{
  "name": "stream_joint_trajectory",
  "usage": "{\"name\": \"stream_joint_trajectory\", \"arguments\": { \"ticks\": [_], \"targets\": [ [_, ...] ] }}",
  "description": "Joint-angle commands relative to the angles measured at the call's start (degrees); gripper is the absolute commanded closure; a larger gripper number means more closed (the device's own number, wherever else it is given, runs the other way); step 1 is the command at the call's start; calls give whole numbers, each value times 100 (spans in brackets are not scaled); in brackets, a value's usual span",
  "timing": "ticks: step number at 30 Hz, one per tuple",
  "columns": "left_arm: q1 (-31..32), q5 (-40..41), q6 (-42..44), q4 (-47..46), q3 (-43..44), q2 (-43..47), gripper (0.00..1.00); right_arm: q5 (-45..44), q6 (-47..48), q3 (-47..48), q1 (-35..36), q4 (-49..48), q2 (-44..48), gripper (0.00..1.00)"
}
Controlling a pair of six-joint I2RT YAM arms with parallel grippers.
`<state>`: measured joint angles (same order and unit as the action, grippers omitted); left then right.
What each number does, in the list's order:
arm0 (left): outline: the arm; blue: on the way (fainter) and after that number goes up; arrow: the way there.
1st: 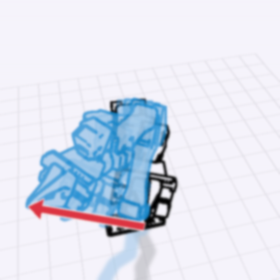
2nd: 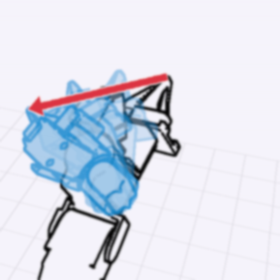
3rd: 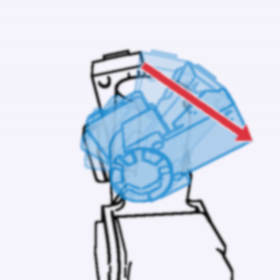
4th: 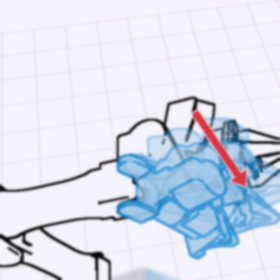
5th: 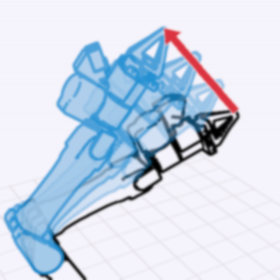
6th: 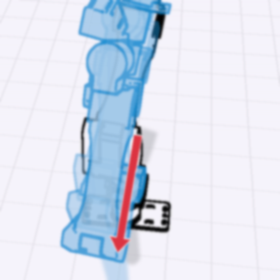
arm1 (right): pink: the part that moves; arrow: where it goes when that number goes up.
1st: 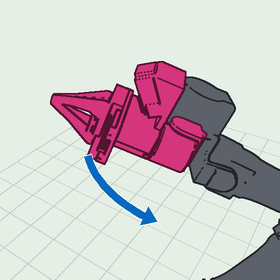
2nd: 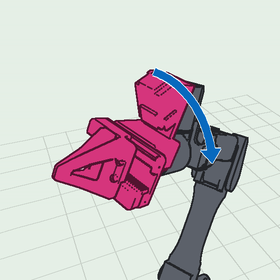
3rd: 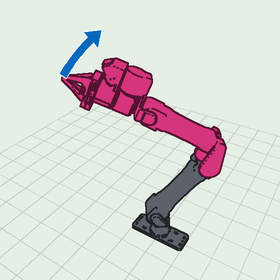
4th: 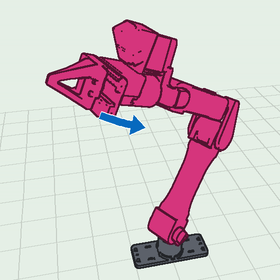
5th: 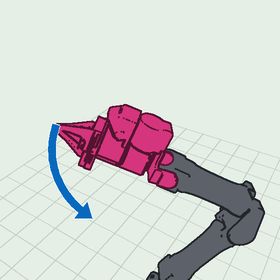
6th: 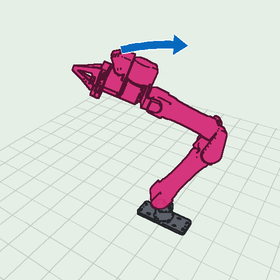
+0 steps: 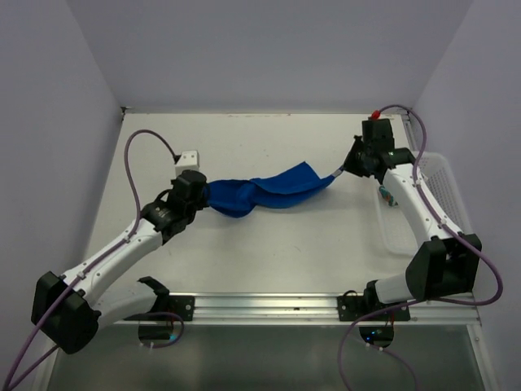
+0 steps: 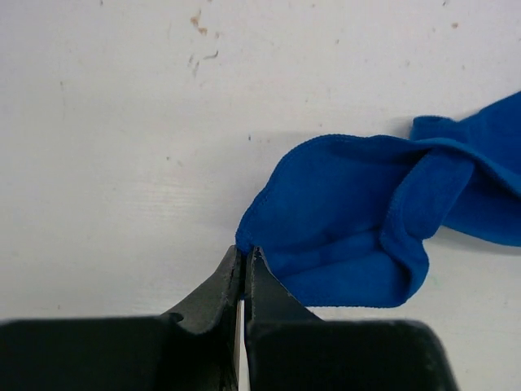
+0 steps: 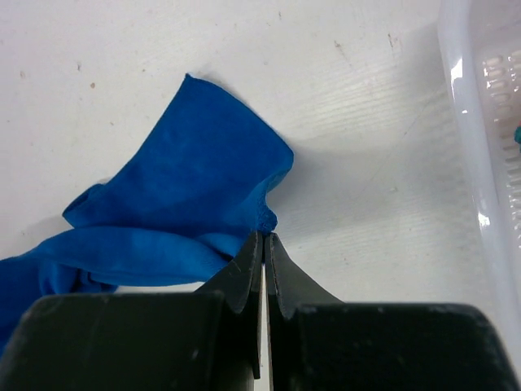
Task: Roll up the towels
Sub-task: Flatten the towel
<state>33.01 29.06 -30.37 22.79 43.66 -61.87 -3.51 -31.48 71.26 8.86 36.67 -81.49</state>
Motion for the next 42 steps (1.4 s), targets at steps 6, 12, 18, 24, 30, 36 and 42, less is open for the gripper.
{"name": "stream_joint_trajectory", "arguments": {
  "ticks": [6, 12, 18, 24, 30, 36, 42],
  "targets": [
    [-515, 196, 2130, -1460, 696, 420, 100, -27, -191, 1335, -113, 446, -279, 100],
    [-1568, -655, 2290, -1628, 1398, 176, 100, 148, -332, 2355, -192, 781, -604, 100],
    [-2272, -1138, 2632, -1997, 1970, -132, 100, 324, -464, 2664, -394, 772, -657, 100],
    [-2581, -1824, 2756, -1997, 1972, -177, 100, 632, -429, 2377, -473, 693, -535, 100],
    [-2581, -2571, 2440, -2568, 75, 787, 100, 1133, -499, 849, -473, 78, 106, 100],
    [-2590, -2818, 2457, -2736, -1403, 2158, 100, 1001, -490, -304, -473, -80, 845, 100],
    [-2590, -2774, 2580, -2498, -1492, 2539, 100, 931, -508, -675, -473, -63, 1302, 100]
  ]
}}
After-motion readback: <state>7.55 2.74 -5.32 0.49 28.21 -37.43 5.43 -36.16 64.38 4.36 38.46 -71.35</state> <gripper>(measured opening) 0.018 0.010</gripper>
